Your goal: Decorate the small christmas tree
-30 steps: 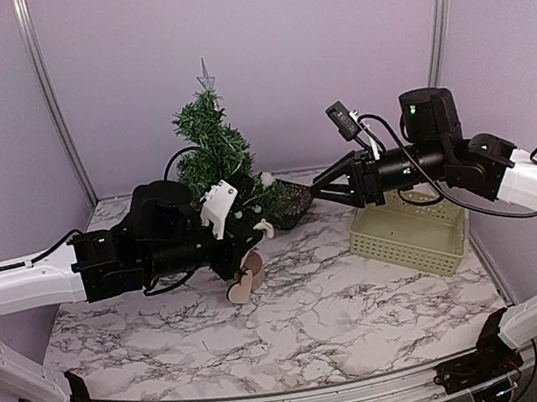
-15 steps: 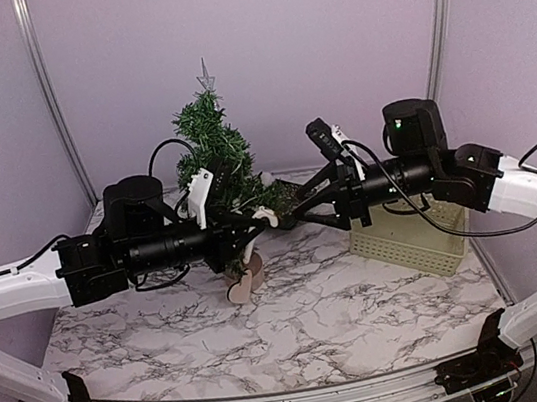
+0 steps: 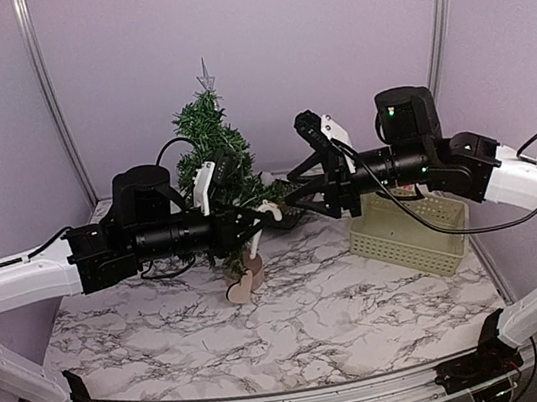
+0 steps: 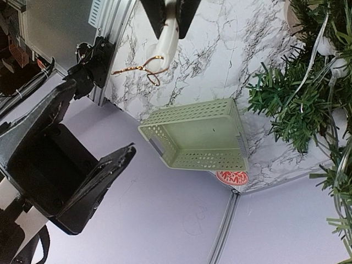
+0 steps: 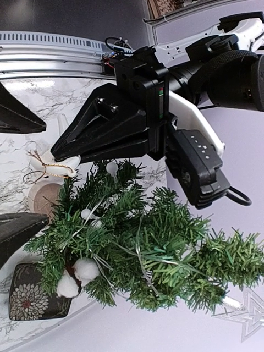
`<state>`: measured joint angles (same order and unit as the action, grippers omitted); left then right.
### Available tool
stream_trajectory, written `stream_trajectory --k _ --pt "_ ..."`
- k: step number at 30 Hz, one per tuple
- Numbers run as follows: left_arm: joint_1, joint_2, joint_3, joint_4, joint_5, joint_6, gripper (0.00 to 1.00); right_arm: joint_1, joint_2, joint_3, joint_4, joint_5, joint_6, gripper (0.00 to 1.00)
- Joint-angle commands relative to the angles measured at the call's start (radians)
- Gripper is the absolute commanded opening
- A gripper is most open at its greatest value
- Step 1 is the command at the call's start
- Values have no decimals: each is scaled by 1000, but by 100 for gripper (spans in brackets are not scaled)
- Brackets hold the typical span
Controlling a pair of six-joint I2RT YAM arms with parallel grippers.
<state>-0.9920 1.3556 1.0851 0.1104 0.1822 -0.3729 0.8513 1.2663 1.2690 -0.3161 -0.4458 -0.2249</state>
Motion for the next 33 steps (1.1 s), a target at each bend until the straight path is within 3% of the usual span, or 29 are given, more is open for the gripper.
stream_trajectory --k 1,10,16,22,33 --pt "15 17 42 37 34 -37 0 26 37 73 -44 28 -42 46" --pt "23 22 36 42 37 -48 0 70 87 113 -119 103 -90 36" --pt "23 21 32 43 38 -46 0 72 113 139 -143 210 -94 21" --pt "23 25 30 34 29 -42 0 71 104 133 -119 227 -93 0" --pt "23 15 32 -37 -48 6 0 60 115 128 -95 252 -56 0"
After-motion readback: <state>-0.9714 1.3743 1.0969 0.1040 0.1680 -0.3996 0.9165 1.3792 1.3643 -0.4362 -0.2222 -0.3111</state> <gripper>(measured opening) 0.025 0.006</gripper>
